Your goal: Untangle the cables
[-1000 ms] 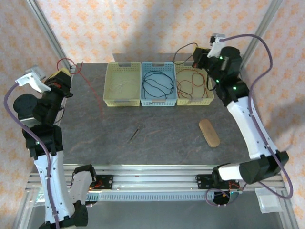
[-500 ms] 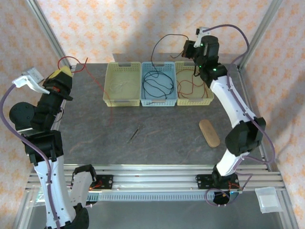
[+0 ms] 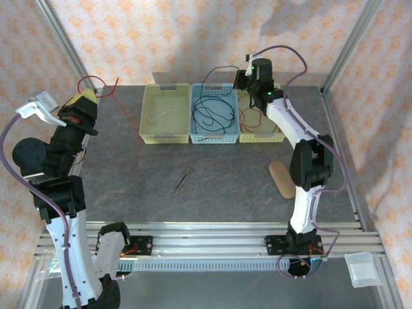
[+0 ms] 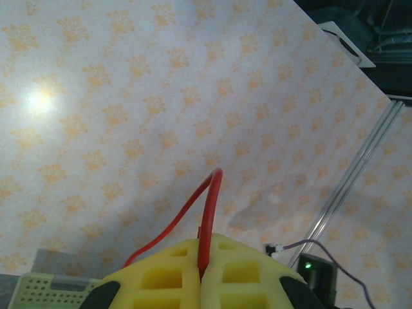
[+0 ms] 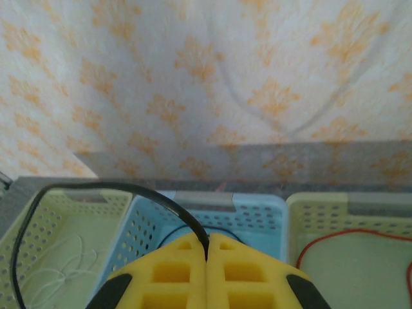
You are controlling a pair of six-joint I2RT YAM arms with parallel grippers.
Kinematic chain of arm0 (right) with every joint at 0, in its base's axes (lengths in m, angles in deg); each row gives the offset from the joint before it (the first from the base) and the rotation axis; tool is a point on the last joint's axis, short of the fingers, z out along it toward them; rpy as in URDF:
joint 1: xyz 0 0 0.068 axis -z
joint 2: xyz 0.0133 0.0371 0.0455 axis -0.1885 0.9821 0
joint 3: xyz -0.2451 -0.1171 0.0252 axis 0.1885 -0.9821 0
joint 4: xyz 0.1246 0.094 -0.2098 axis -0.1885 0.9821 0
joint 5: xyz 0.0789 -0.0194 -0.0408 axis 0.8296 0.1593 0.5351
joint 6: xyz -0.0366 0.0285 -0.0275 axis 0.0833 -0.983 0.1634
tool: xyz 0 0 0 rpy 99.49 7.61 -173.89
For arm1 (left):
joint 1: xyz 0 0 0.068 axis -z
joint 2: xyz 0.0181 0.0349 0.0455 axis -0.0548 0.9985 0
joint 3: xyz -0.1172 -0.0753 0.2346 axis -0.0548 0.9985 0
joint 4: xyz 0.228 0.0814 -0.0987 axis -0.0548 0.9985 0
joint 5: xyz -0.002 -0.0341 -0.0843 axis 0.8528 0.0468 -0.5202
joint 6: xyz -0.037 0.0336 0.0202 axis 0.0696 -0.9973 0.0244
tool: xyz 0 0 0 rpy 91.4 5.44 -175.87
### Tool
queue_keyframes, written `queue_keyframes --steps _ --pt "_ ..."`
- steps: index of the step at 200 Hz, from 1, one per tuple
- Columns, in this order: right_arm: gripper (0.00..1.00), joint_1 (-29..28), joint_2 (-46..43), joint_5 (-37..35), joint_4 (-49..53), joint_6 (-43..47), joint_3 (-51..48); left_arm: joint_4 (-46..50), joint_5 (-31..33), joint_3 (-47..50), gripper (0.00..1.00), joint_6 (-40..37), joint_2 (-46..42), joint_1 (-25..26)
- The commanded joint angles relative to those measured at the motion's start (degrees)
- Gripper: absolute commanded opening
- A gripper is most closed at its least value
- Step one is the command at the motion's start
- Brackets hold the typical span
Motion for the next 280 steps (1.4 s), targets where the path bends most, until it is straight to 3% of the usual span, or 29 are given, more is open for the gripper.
queue_keyframes --steps 1,46,88,145,176,280 --pt "0.00 -1.45 4.34 1.86 3.00 0.01 3.72 -3.35 -1.99 -1.27 0.00 1.31 -0.03 0.22" --pt "0.00 -5.23 17.43 -1.18 16.16 -0.37 15.84 1.28 -4.46 -5.41 0.00 1.11 2.77 0.64" --pt "0.00 -6.06 22.70 -10.64 23.76 -2.40 19.85 4.47 -3.30 -7.22 0.00 -0.73 3.36 1.57" --pt "0.00 -5.89 11.63 -20.55 16.66 -4.30 5.89 3.52 -3.38 -6.38 0.00 0.08 3.79 1.87" --pt "0.00 -5.88 11.41 -26.56 19.44 -3.68 6.80 3.61 -3.06 -6.04 0.00 0.17 3.58 1.97" --pt "0.00 -6.72 11.29 -34.16 22.26 1.99 10.33 4.41 -2.27 -5.59 0.00 -0.19 3.79 1.98"
